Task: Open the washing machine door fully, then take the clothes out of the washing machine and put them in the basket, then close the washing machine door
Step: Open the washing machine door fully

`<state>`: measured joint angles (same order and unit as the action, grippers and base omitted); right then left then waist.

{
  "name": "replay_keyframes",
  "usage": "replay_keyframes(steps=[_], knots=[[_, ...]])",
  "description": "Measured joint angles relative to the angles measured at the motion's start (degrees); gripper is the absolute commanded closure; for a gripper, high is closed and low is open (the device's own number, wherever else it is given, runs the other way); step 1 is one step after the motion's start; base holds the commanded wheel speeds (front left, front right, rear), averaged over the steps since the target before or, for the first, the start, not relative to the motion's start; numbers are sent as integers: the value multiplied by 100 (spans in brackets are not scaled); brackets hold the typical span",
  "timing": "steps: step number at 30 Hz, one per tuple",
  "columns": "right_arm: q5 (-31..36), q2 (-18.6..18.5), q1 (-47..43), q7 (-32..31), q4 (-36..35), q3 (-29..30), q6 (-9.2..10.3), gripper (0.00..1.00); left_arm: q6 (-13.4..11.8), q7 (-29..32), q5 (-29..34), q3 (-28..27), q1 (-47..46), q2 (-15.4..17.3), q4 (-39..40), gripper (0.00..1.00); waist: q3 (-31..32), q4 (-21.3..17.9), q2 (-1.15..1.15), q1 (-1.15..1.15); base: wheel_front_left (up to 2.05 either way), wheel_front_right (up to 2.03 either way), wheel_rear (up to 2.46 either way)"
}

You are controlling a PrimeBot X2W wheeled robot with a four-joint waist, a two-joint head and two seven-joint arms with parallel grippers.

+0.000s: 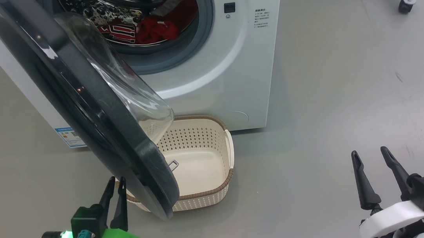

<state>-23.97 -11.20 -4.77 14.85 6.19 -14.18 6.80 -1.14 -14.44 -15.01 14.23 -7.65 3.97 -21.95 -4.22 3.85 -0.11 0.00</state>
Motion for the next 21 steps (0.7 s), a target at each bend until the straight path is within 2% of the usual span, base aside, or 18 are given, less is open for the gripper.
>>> replay_keyframes(steps=[11,21], knots=[[102,78,-83,0,-24,96,0,0,-9,0,8,-77,4,-5,-45,100,31,15,0,0,0,0,0],[198,135,-191,0,-114,301,1,0,-320,0,7,-634,-18,10,476,100,19,178,0,0,0,0,0]])
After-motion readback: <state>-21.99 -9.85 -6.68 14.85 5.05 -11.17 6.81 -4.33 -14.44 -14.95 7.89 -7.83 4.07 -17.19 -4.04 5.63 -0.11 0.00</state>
